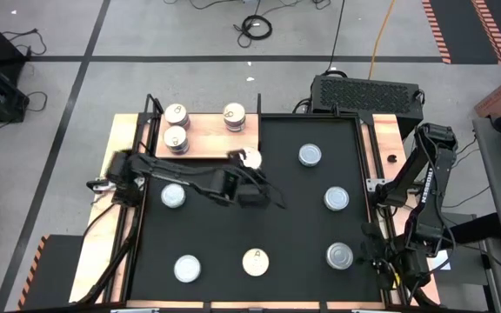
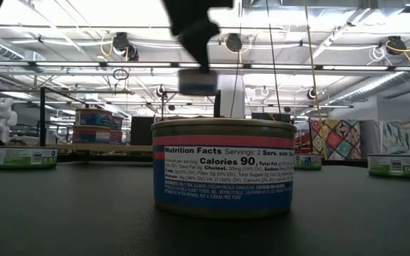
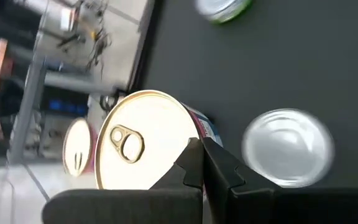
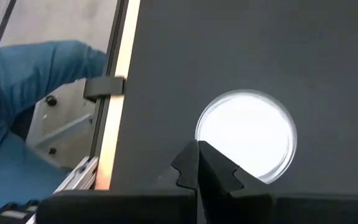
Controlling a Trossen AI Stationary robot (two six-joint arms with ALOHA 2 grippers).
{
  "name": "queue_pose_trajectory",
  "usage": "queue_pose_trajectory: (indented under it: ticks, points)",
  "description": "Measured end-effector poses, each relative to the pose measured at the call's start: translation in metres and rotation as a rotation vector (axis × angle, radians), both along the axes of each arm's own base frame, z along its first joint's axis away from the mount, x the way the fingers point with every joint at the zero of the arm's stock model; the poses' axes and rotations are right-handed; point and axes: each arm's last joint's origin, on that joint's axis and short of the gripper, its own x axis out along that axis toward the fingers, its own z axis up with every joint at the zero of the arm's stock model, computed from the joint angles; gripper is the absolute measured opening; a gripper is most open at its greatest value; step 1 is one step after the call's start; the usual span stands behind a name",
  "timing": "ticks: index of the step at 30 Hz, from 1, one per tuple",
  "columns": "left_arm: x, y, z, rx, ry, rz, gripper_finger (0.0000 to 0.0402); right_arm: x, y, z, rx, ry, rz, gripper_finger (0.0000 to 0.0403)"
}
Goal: Stack canned seafood by type on shelf
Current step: Put the blue tuna can on the shelf
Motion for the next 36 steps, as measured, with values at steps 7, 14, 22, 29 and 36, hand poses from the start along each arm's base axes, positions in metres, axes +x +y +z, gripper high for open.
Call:
queue_pose_trajectory:
  ticks: [7, 14, 22, 29, 36]
  points:
    - [-0.035, 0.055, -0.033, -0.109, -0.061, 0.120, 0.0000, 0.003, -0.002, 0.002, -0.045, -0.124, -0.039, 0.0000]
    - [-0.035, 0.098, -0.047, -0.141, -0.103, 0.157, 0.0000, 0.004, -0.002, 0.002, -0.074, -0.159, -0.031, 0.0000]
    - [-0.038, 0.130, -0.046, -0.188, -0.153, 0.213, 0.0000, 0.004, -0.002, 0.003, -0.067, -0.163, -0.046, 0.0000]
    - [-0.033, 0.136, -0.060, -0.212, -0.130, 0.218, 0.0000, 0.004, -0.003, 0.002, -0.070, -0.163, -0.045, 0.0000]
    - [-0.033, 0.139, -0.069, -0.219, -0.087, 0.230, 0.0000, 0.004, -0.003, 0.002, -0.070, -0.162, -0.046, 0.0000]
